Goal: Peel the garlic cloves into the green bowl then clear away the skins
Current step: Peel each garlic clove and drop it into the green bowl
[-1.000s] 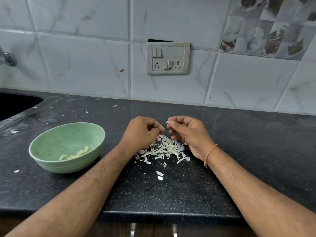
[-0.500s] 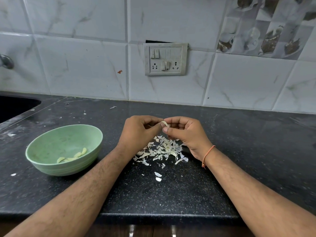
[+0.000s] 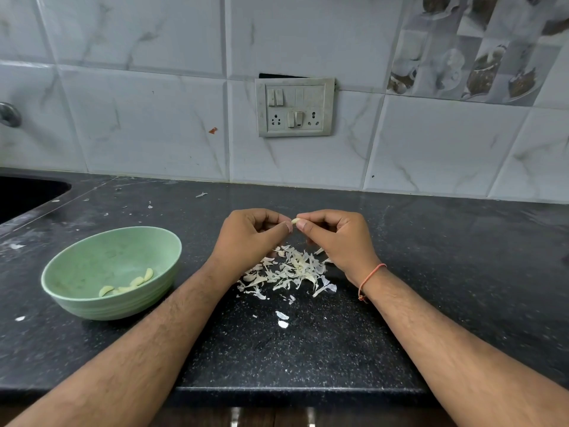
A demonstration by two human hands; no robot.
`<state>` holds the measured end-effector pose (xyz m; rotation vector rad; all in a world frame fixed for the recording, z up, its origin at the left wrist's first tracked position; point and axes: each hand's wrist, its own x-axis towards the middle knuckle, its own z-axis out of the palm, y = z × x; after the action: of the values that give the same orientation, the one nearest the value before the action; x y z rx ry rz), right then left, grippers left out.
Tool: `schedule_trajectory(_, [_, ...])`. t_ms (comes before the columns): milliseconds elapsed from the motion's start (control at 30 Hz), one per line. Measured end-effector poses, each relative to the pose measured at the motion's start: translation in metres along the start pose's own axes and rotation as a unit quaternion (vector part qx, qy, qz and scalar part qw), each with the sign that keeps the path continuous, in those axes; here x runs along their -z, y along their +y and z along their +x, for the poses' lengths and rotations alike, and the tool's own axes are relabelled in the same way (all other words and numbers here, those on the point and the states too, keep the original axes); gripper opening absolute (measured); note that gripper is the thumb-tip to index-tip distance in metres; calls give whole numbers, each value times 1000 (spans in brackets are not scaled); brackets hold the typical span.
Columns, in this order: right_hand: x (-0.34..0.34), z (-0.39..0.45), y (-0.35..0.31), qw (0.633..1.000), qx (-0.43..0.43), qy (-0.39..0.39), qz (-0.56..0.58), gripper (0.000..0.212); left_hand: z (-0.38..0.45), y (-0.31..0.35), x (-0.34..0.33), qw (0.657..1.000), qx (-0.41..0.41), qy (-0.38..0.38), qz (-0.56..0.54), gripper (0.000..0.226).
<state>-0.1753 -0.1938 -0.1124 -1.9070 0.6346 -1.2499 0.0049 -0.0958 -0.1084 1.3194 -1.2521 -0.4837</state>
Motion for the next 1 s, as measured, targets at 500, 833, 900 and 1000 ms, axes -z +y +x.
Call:
schedule_trajectory(500, [0,-3,-3,996,59,-1,-61,10,-1,0,-2,998,-1,-7,60,7])
schedule_trajectory(833, [2,-3,-6,991,100,2,-93,9,-1,0,1,998,-21,-6,66,6])
schedule_trajectory(900, [3,-2,-6,993,88,-2,-81,10,-1,1,3,998,-23,-12,50,5])
schedule_trajectory(1000, [4,0,-6,997,59,-12,-43,11,0,3,5,999,-22,-21,18,3])
